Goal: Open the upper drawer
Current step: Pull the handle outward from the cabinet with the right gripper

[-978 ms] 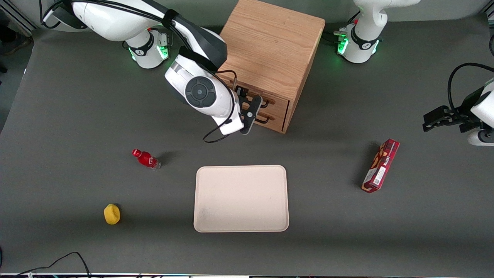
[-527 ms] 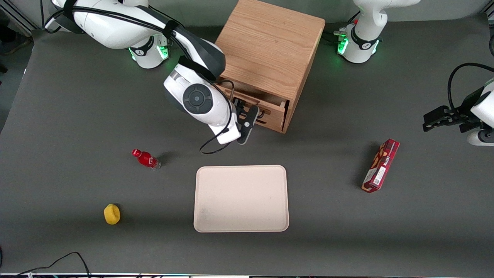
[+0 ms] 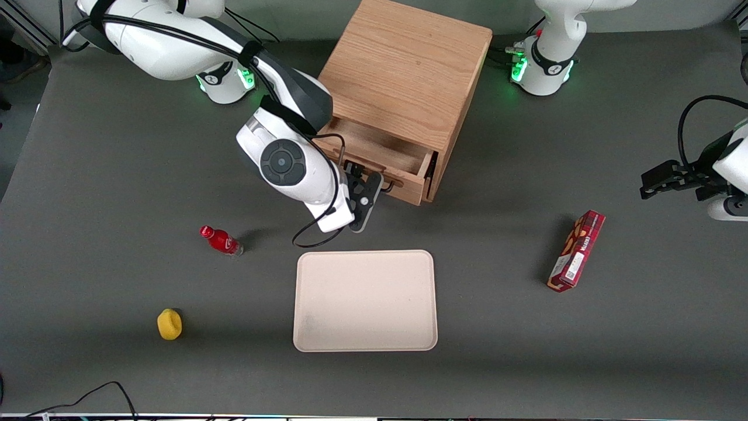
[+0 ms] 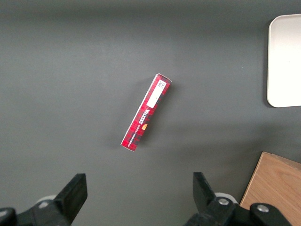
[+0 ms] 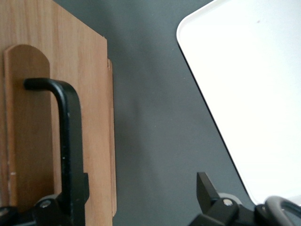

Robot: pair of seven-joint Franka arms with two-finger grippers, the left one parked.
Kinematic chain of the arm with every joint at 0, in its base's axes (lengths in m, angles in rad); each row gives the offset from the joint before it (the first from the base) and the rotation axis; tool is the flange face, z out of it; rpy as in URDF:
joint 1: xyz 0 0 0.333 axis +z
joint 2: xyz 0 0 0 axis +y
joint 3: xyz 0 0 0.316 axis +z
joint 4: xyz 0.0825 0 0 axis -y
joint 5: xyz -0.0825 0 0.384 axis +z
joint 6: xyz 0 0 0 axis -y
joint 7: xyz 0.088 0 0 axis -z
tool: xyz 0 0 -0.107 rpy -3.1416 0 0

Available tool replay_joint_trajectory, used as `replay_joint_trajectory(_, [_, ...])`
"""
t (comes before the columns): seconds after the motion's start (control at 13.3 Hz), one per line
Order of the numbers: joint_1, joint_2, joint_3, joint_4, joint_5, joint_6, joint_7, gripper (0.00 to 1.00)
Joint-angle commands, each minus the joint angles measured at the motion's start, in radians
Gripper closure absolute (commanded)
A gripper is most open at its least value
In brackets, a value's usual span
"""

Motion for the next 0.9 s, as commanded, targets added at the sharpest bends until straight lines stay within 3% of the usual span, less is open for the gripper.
replay_joint_trajectory(0.0, [0.008, 0.013, -0.042, 0.029, -0.022, 0.005, -0.045, 0.0])
replay_joint_trajectory(0.3, [0.013, 0.016, -0.086, 0.057, -0.02, 0.01, -0.074, 0.0])
replay_joint_trajectory(0.83, [0.008, 0.016, -0.185, 0.101, 0.078, 0.01, -0.212, 0.0])
